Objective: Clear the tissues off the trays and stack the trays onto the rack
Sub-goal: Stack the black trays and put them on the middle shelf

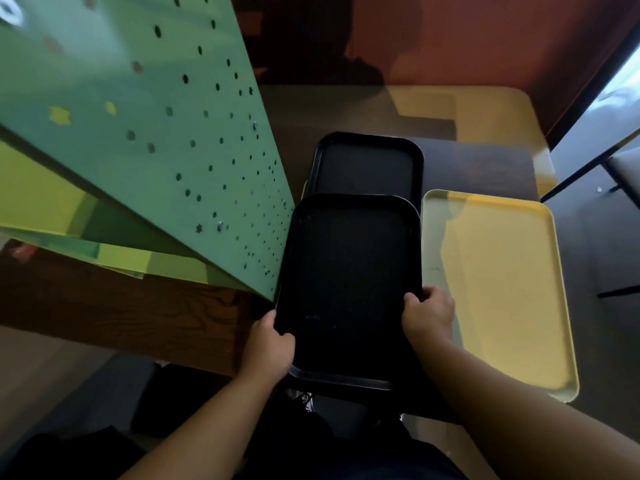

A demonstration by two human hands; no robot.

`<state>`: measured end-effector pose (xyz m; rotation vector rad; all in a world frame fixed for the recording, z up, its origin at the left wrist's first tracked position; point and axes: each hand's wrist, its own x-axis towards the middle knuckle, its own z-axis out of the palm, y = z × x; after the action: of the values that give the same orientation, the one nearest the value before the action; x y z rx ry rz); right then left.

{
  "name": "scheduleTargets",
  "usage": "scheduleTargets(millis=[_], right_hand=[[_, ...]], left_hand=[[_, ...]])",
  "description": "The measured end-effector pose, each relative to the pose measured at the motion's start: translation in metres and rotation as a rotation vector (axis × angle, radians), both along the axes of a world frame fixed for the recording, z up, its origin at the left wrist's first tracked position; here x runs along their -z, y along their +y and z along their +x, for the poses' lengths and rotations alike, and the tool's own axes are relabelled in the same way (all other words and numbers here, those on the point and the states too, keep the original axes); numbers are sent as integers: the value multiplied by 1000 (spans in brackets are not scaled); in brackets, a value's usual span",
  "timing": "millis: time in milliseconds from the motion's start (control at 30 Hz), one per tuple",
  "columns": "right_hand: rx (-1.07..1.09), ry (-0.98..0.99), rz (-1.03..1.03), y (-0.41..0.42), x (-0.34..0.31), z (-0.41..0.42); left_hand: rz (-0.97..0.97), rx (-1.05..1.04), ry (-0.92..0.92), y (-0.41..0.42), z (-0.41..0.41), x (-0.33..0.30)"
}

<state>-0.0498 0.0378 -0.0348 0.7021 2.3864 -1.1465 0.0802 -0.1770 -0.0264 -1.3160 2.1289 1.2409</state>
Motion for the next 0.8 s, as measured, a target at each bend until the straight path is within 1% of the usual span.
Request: scheduleTargets(millis=[100,200,267,400,533,600,667,733,800], right_hand=[[-1,-46,-25,-8,-7,6],[50,-78,-83,-10,-13,4],[82,-100,-115,-7,-14,-1],[126,-112,-218,8,-20,-5],[150,-112,-383,31,-32,-14],[133,-141,-490,45,-40,-21],[132,-165,-551,56,-43,-30],[149,-159,-548,63,-45,-41],[150,-126,-500,62,-51,-53]], left_hand=[[-16,39,-46,-7,-7,-1],[-69,14,-72,-6,-14,-6],[-90,-55,-32,-1,-16,-12],[-64,-226,51,15,-13,-28],[-93,-336,128,34,-15,-38],[-97,-352,170,45,-23,-45],[-93,-354,204,54,-33,-52],[-82,-347,230,57,-43,-56],[-73,-320,214,55,-56,-59]])
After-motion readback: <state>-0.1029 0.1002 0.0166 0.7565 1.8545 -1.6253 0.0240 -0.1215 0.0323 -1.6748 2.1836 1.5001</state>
